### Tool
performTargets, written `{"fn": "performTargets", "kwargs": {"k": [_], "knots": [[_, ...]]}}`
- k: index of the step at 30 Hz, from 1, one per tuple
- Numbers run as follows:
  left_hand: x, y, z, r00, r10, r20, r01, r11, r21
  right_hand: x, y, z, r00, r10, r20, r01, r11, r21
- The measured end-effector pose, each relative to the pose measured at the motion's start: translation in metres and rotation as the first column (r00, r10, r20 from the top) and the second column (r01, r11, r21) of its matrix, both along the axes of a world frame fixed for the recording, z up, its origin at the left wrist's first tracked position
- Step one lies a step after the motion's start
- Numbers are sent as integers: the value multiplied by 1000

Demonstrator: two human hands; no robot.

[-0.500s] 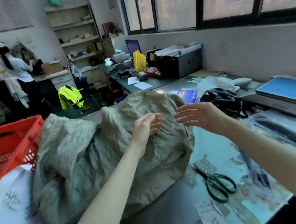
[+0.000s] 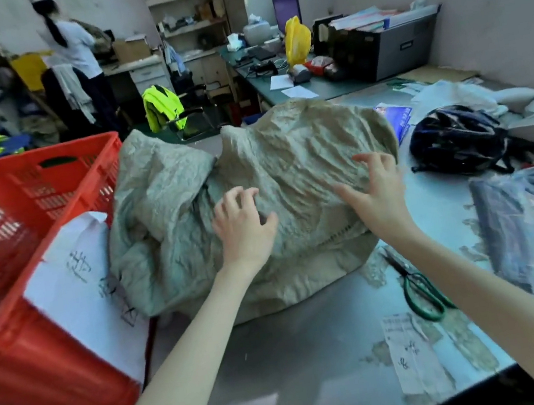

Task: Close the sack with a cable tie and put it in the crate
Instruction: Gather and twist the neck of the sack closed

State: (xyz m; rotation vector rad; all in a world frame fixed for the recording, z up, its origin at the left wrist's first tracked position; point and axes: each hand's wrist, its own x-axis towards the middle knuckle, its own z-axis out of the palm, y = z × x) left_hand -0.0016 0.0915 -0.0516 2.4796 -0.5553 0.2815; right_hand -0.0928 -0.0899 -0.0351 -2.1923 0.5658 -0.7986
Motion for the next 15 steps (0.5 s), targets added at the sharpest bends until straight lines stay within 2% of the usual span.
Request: {"fn": "performTargets", "kwargs": {"k": [2, 4, 7, 12, 15], "knots": [[-1, 8, -4, 994, 61, -93, -51, 993, 105, 5, 9, -5, 994, 16, -111, -14, 1000, 20], [0, 13, -11, 972, 69, -222, -33, 986, 165, 9, 15, -13, 983, 74, -168, -60, 994, 91], [-4, 18, -27, 931, 21, -365, 42, 985, 165, 14, 22, -26, 973, 120, -196, -88, 983, 164], [-19, 17, -40, 966, -33, -256, 69, 989, 133, 8, 32, -38, 966, 210, -153, -169, 955, 242], [-17, 18, -44, 964, -74, -257, 93, 994, 62, 1, 37, -49, 961, 237, -140, -199, 949, 243]]}}
